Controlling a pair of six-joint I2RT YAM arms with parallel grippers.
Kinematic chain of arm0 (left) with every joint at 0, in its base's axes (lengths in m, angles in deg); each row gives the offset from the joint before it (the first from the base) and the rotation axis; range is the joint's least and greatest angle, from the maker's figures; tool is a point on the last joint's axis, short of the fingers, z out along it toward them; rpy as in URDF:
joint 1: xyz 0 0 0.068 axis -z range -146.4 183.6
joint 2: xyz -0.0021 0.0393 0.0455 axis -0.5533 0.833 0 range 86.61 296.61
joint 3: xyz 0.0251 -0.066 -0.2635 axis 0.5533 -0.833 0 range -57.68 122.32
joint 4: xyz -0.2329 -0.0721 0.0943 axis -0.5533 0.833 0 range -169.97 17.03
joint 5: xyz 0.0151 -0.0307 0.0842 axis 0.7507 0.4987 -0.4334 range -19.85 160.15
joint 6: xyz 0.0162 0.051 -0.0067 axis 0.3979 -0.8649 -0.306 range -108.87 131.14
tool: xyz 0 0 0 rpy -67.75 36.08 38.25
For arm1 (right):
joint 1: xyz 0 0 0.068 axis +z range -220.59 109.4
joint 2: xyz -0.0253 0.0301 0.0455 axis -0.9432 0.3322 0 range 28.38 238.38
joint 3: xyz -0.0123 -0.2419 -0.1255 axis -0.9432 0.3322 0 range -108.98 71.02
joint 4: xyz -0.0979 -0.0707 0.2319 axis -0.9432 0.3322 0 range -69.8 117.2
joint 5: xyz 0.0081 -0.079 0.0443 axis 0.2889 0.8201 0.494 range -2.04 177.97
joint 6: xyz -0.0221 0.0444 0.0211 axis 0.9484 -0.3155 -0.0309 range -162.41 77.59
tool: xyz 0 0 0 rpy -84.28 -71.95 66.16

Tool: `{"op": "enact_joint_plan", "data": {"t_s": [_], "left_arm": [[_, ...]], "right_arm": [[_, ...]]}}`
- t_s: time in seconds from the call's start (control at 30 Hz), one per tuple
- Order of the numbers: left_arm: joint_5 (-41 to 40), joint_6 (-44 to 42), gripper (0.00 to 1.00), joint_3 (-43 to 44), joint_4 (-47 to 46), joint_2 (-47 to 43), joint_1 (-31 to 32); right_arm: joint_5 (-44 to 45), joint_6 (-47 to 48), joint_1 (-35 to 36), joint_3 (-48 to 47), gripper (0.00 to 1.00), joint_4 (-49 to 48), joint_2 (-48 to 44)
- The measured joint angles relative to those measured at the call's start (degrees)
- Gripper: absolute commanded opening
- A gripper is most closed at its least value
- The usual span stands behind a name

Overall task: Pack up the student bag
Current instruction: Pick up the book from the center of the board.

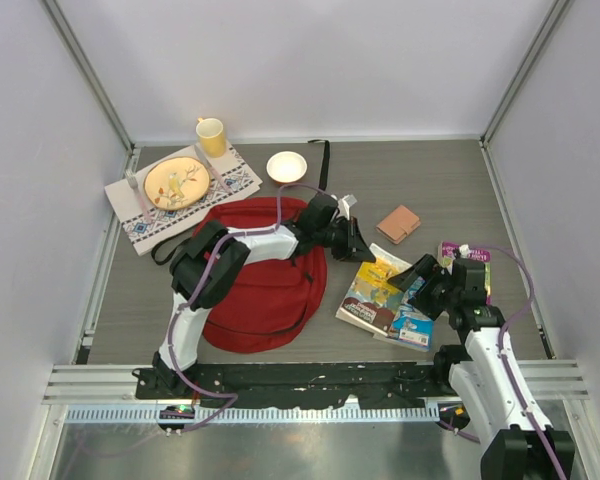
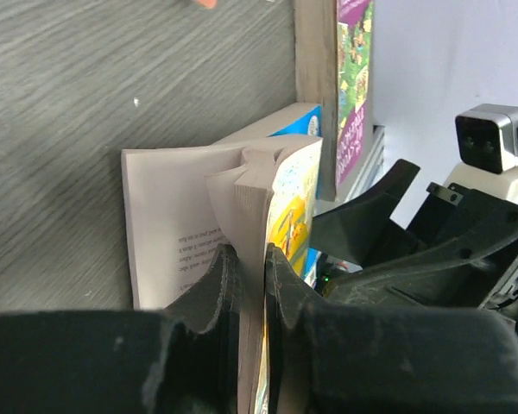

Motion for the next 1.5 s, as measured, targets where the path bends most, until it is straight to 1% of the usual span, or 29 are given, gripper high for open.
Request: {"op": "enact_joint_plan", "data": {"t_s": [0.03,0.07,0.1,0.3,0.47,0.6,0.7,0.73,0.77,0.8,0.87,0.97,1.0,1.03,1.07,1.1,1.13,1.17,1.2,1.27,1.3,1.37,1.4,1.43,1.5], "left_arm": [[-0.48,-0.85,0.14,0.37,1.14,0.09,-0.04],[-0.92,-1.68,0.17,0.96,2.47,0.11,-0.04],[-1.33,-2.73,0.18,1.57,3.82,0.11,-0.04],[-4.63,-7.63,0.25,3.74,10.54,0.11,0.20],[-5.99,-8.83,0.25,3.76,12.09,1.16,0.26],[-6.19,-8.83,0.25,4.15,12.11,2.25,0.28],[-6.19,-8.83,0.25,4.87,12.52,2.84,0.39],[-6.19,-8.83,0.25,5.05,12.66,3.06,0.44],[-6.16,-8.83,0.25,5.31,12.81,3.28,0.44],[-6.16,-8.79,0.25,5.51,12.90,3.45,0.46],[-6.19,-8.79,0.25,5.73,12.76,3.65,0.63],[-6.36,-8.79,0.25,5.92,12.68,3.85,0.83],[-6.40,-8.79,0.25,5.92,12.68,3.85,0.83],[-6.43,-8.79,0.26,5.92,12.68,3.85,0.83],[-6.54,-8.79,0.27,5.92,12.63,3.82,0.83],[-6.93,-8.81,0.38,5.90,12.68,3.82,0.83],[-7.02,-8.81,0.44,5.88,12.66,3.82,0.83],[-7.15,-9.09,0.49,5.81,12.66,3.69,0.85],[-8.13,-9.14,0.60,5.42,12.76,3.37,1.01],[-9.35,-9.86,0.71,4.37,13.29,2.21,1.22],[-9.84,-10.03,0.81,3.69,13.66,1.22,1.29],[-11.78,-10.47,0.89,1.53,15.04,-2.10,1.33],[-12.72,-10.64,0.97,0.33,15.96,-4.48,1.29],[-13.68,-10.93,1.00,-0.87,16.90,-7.15,1.27],[-15.52,-11.54,1.00,-2.49,18.16,-12.61,0.92]], "right_arm": [[-0.48,-0.02,0.00,0.48,0.89,-1.29,0.17],[-1.27,-0.24,0.00,1.27,0.85,-2.91,0.46],[-1.73,-0.50,0.00,1.68,0.84,-3.93,0.68],[-5.31,-2.43,0.00,4.31,0.83,-11.72,2.78],[-6.34,-3.30,0.00,5.11,0.78,-14.53,3.85],[-7.26,-4.37,0.00,5.64,0.77,-16.79,5.05],[-7.72,-4.72,0.00,5.68,0.72,-18.01,5.77],[-7.80,-4.74,0.00,5.75,0.67,-18.29,5.86],[-7.87,-4.76,0.00,5.81,0.65,-18.49,6.03],[-7.89,-4.76,0.00,5.86,0.61,-18.62,6.16],[-7.89,-4.87,0.00,6.08,0.57,-18.75,6.40],[-7.82,-5.01,-0.04,6.58,0.38,-18.97,6.82],[-7.72,-4.90,-0.04,6.62,0.19,-18.97,7.15],[-7.67,-4.76,-0.04,6.64,0.13,-18.97,7.45],[-8.24,-5.14,-0.11,6.64,0.10,-19.19,7.93],[-8.33,-4.92,-0.09,6.58,0.05,-19.45,8.02],[-8.52,-4.98,-0.04,6.58,0.01,-19.67,8.02],[-8.68,-4.96,-0.04,6.58,0.01,-19.76,8.02],[-8.83,-4.94,-0.07,6.54,0.01,-19.82,7.96],[-9.25,-4.94,-0.04,6.23,0.01,-19.78,7.65],[-9.66,-4.94,-0.04,5.92,0.01,-19.69,7.43],[-10.71,-4.94,-0.04,4.63,0.01,-19.28,6.78],[-11.23,-4.92,-0.04,3.85,0.01,-18.97,6.49],[-11.82,-4.90,0.00,2.69,0.01,-18.71,6.01],[-12.94,-4.94,0.00,0.63,0.01,-18.82,5.16]]}}
